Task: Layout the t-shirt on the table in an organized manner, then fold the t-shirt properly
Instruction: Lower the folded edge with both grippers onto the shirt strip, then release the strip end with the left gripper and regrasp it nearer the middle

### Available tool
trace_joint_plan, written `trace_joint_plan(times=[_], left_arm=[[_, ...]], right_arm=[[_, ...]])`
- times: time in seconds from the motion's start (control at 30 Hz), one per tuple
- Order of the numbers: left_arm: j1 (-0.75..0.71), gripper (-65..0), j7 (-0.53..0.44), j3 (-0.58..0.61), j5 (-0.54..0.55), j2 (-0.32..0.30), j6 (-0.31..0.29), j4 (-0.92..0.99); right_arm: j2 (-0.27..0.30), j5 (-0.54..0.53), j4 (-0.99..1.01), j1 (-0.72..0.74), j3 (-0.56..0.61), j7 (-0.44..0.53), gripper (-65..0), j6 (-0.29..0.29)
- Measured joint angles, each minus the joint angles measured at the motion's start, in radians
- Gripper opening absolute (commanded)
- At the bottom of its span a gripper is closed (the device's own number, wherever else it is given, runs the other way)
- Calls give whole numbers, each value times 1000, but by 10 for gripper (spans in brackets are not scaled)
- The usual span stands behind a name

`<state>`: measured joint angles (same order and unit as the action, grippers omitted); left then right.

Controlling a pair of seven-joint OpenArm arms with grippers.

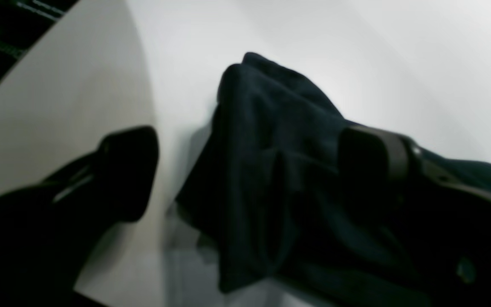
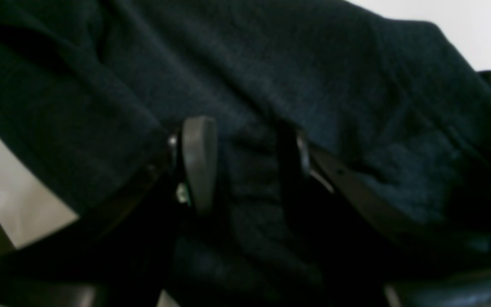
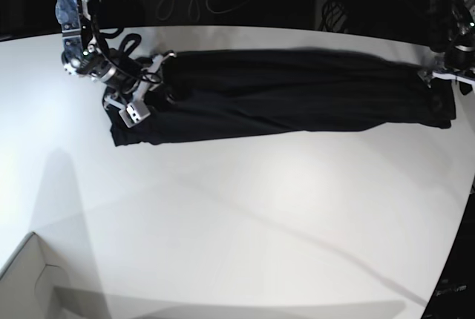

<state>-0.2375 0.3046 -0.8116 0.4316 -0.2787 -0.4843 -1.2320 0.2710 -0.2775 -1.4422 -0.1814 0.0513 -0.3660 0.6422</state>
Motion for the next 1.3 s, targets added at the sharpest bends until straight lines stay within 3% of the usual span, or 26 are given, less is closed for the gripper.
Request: trace_joint_plan(times=[0.47,0.63,0.93,1.03,1.07,1.2,1.3], left_arm=[[72,0,-46,9,8,-25,-7,159],[66,-4,-67,84,11,-47,2,164],[66,-514,-54,114,23,-43,-2,165],[66,-624,-55,116,23,-40,-10,165],[67,-649,-56,111,3,-40,-14,164],[69,-647,-58,108,-32,-39,-17,154],[70,-647,3,63,-57,-24,-17,108]], right_arm=[[0,0,0,1,0,0,-406,0],[0,0,0,6,0,-5,-406,0],[0,0,0,6,0,-5,-406,0],[0,0,0,6,0,-5,-406,0],[0,0,0,6,0,-5,-406,0],[0,8,1,20,2,-16,-406,0],[0,8,1,23,2,-15,-406,0]])
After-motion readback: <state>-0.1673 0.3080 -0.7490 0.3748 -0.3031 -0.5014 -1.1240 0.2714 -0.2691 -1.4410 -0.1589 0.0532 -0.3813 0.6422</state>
